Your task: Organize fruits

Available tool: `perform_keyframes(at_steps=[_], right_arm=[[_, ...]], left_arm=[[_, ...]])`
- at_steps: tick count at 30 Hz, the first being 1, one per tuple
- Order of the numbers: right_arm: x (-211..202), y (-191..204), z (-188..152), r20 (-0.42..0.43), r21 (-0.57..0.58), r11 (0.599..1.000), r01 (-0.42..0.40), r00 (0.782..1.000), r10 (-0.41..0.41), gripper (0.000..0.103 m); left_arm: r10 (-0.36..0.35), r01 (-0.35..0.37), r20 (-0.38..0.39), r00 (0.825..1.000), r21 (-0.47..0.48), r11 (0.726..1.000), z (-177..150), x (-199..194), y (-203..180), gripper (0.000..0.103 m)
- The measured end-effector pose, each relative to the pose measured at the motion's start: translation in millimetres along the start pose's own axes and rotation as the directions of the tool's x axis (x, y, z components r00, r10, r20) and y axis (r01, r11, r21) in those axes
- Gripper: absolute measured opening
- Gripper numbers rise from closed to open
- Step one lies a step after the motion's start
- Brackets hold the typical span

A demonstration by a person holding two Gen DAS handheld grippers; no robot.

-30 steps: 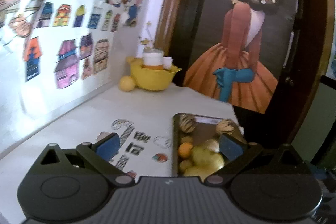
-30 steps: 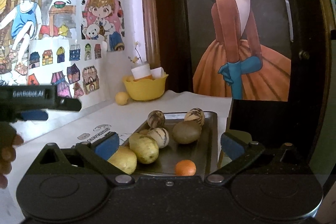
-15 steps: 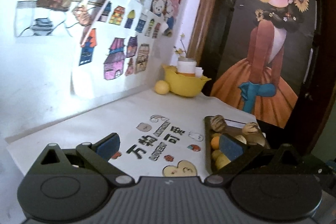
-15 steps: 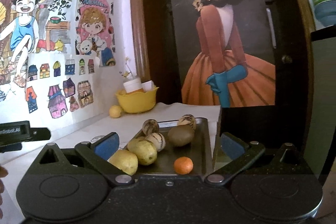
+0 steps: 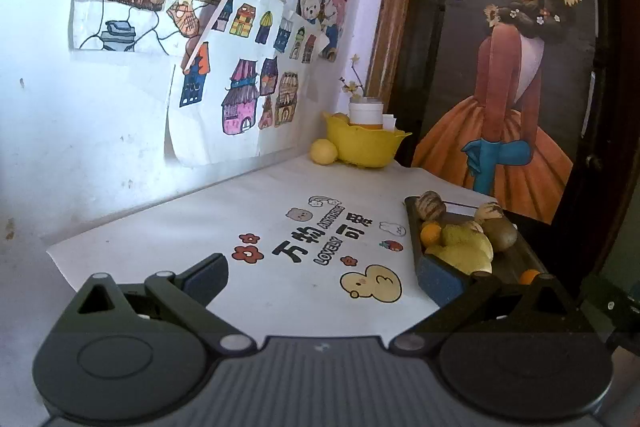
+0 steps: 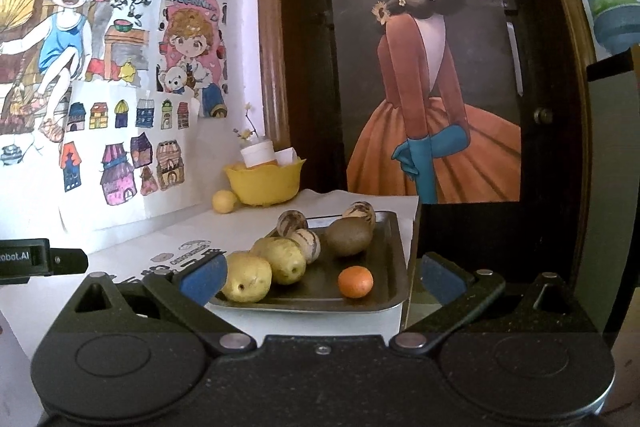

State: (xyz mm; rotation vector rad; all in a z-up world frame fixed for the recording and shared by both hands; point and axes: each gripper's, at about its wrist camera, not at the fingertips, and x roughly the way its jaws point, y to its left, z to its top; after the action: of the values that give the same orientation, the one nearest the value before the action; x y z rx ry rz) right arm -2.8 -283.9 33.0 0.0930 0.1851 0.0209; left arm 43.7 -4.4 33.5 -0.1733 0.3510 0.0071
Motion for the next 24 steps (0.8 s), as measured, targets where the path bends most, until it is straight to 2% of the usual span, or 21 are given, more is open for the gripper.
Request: perform_keyframes(at_steps=[7, 11, 18, 24], right_arm=[[-14, 4, -2, 0.052, -0.01, 1.0, 0.008, 0.999, -0.007, 0.102], [-22, 0, -5, 0.066, 0.022, 1.0, -0.007, 0.998, 0.006, 0.102], [-28, 7, -19, 0.002, 0.008, 0.998, -0.058, 0.998, 0.058, 0.102], [-36, 18, -21, 0.006, -0.034, 0.996, -0.077, 0.997, 0.077, 0.102]], left_arm=[[0.005, -0.005, 0.003, 1.0, 0.034, 0.999, -10, -9, 1, 0.103], [0.0, 0.001, -0.013, 1.0, 0.037, 0.999, -14, -14, 5, 0.103], [0.013, -0.013, -0.009, 1.0, 0.032, 0.999, -28, -20, 14, 0.103], [-0.002, 0.002, -0.004, 1.0, 0.009, 1.0, -37, -26, 22, 0.103]])
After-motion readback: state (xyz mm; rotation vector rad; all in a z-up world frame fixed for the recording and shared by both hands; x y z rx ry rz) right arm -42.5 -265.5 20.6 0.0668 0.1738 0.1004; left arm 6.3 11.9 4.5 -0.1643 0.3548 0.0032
